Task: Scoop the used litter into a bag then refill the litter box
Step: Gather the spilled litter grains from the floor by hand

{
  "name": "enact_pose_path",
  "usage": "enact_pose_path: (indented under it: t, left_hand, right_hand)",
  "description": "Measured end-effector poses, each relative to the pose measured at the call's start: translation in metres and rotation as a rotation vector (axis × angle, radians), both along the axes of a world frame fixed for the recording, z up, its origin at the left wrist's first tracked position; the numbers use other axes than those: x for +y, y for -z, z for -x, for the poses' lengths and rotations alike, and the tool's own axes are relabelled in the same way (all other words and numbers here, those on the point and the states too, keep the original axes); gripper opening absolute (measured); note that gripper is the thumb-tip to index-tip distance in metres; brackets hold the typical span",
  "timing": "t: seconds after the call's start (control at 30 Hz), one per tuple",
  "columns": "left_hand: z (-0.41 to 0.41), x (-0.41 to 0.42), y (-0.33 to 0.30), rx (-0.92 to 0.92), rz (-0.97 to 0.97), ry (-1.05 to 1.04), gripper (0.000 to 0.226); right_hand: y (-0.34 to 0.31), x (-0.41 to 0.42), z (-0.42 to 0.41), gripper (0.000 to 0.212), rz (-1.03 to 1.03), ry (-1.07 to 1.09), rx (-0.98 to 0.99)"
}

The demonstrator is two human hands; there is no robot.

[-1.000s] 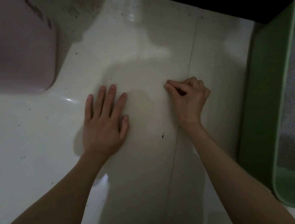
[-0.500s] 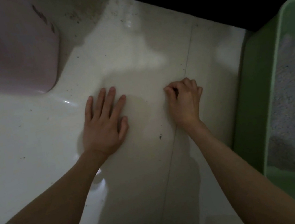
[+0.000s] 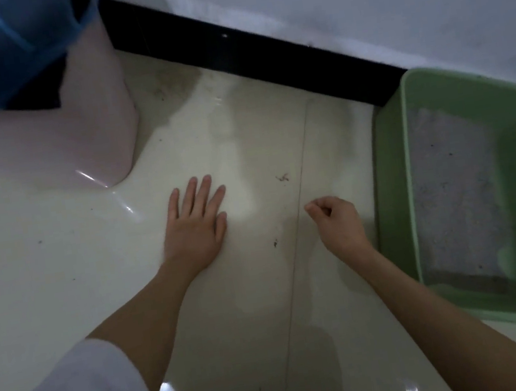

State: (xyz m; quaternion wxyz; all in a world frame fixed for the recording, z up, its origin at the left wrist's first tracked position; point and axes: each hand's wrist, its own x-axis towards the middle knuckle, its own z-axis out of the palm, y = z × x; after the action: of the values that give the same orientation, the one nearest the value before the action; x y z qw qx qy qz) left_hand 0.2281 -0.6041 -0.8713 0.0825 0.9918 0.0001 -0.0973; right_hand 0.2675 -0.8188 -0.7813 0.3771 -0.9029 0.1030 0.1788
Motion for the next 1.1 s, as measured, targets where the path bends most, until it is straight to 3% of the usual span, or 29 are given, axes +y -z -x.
enact_pose_path:
  t: [0.2,0.3,0.37,0.47,0.57,0.67,0.77,0.9,1.03,1.1]
  left_hand:
    - [-0.001,0.017,-0.058,0.205,0.089,0.069,0.059]
    - [0.017,0.028,-0.117,-0.047,0.272,0.106,0.067]
    - [0.032,0.037,-0.155,-0.286,0.367,0.155,0.055]
    - [0.046,0.06,-0.206,-0.593,0.33,0.173,0.037]
    - [0.047,0.099,-0.24,-0.765,0.152,0.09,0.041]
    - [0.046,0.138,-0.249,-0.56,0.001,-0.105,0.057]
    - [0.048,0.155,-0.242,-0.388,-0.131,-0.117,0.066]
    - [0.049,0.156,-0.245,-0.382,-0.169,-0.095,0.069]
    - [0.049,0.152,-0.242,-0.412,-0.165,-0.12,0.066]
    - [0.051,0.143,-0.239,-0.464,-0.13,-0.157,0.061]
  right_hand:
    - [-0.066,0.033,-0.006,0.027,-0.14,-0.026,-0.164]
    - [-0.109,0.066,-0.014,0.027,-0.237,-0.069,-0.267]
    - [-0.138,0.093,-0.02,0.03,-0.289,-0.131,-0.337]
    - [-0.177,0.143,-0.029,0.045,-0.379,-0.218,-0.477]
    - [-0.205,0.188,-0.036,0.048,-0.424,-0.272,-0.52]
    - [-0.219,0.224,-0.036,0.025,-0.384,-0.338,-0.53]
    - [-0.218,0.249,-0.038,0.024,-0.288,-0.4,-0.571]
    - [-0.21,0.26,-0.039,0.024,0.06,-0.56,-0.644]
    - [-0.203,0.249,-0.037,0.009,0.026,-0.551,-0.671]
    - [-0.199,0.236,-0.037,0.012,-0.088,-0.513,-0.662]
